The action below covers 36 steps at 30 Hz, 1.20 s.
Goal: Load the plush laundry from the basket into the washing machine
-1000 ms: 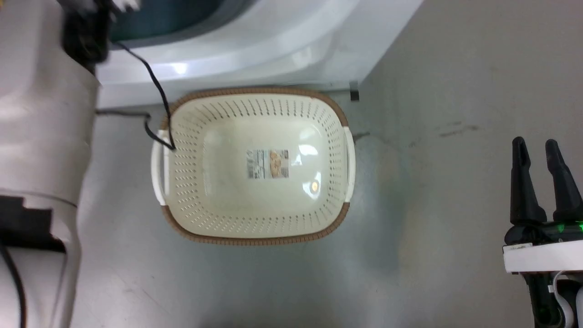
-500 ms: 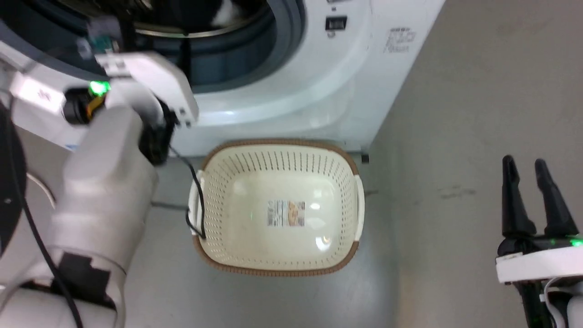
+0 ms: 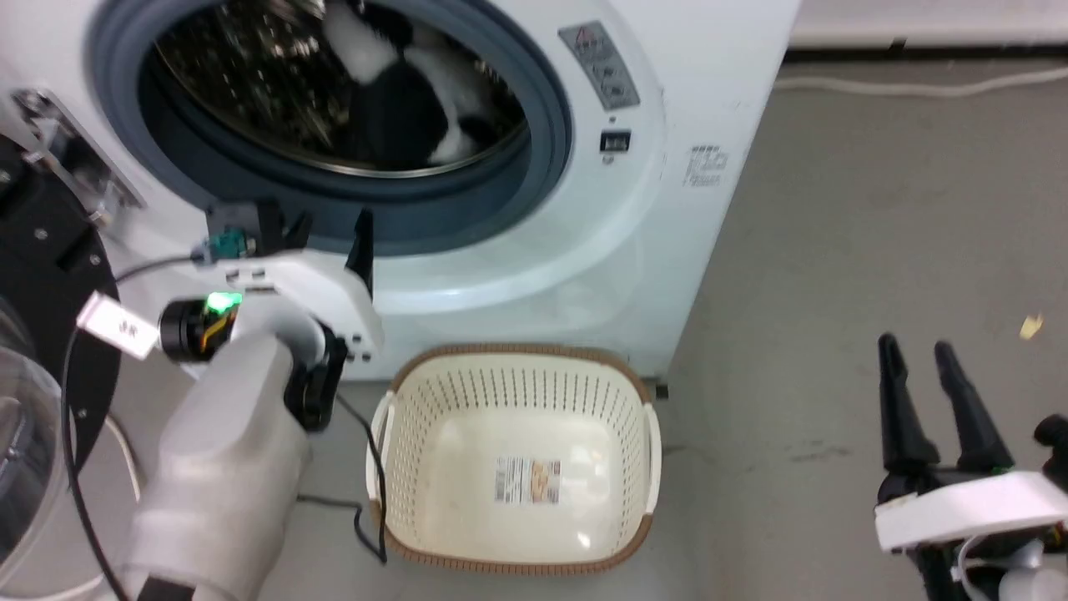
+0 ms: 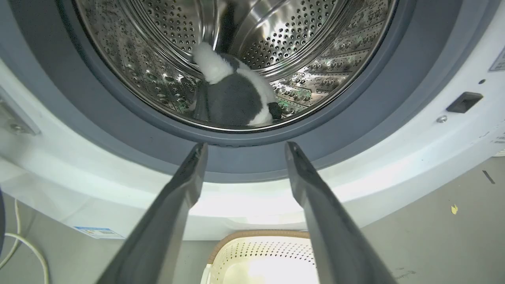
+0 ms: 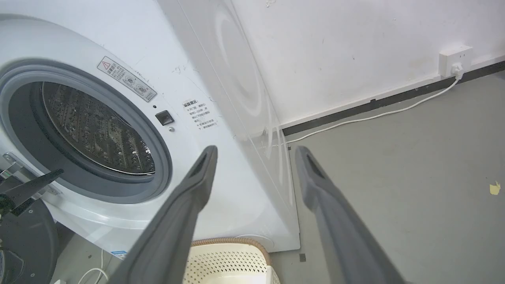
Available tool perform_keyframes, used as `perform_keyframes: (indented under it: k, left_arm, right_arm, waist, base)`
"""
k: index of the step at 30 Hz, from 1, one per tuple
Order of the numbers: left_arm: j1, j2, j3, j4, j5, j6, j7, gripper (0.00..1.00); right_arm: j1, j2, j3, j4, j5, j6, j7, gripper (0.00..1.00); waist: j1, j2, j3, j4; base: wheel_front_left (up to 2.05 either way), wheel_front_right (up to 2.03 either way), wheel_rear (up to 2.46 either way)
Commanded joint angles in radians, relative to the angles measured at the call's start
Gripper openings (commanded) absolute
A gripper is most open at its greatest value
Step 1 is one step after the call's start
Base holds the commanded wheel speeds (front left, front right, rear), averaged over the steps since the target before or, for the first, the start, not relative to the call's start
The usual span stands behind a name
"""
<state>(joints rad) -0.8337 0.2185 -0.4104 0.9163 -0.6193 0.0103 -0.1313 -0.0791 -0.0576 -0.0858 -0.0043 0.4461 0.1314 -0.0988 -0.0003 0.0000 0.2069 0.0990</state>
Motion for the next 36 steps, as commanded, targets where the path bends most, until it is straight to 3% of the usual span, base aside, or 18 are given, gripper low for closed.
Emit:
perform_keyframes:
  k: [1, 13, 27, 36]
  left_arm:
    - [0.04, 0.013, -0.002, -0.022, -0.005, 0.006, -0.011, 1.0]
    - [0.254, 0.094, -0.015, -0.245, 0.013, 0.036, -0.069, 1.0]
    - [0.504, 0.15, 0.008, -0.574, 0.037, 0.158, -0.109, 1.0]
    - [0.624, 0.171, 0.004, -0.718, 0.061, 0.154, -0.125, 1.0]
  right_arm:
    - [0.021, 0.005, 0.004, 0.014, -0.009, -0.001, -0.006, 1.0]
    - [0.072, 0.007, 0.037, 0.091, -0.019, -0.001, -0.034, 1.0]
    - [0.099, 0.007, 0.05, 0.132, -0.053, -0.001, -0.075, 1.0]
    - [0.116, 0.007, 0.056, 0.136, -0.061, -0.001, -0.087, 1.0]
  waist:
    - [0.0003, 0.0, -0.055, -0.005]
    - [0.0003, 0.0, -0.2, -0.006]
    - [0.0003, 0.0, -0.246, -0.014]
    - [0.0003, 0.0, -0.239, -0.012]
  base:
    - [0.0, 0.0, 0.0]
    - [0.0, 0.0, 0.0]
    - [0.0, 0.0, 0.0]
    - [0.0, 0.0, 0.0]
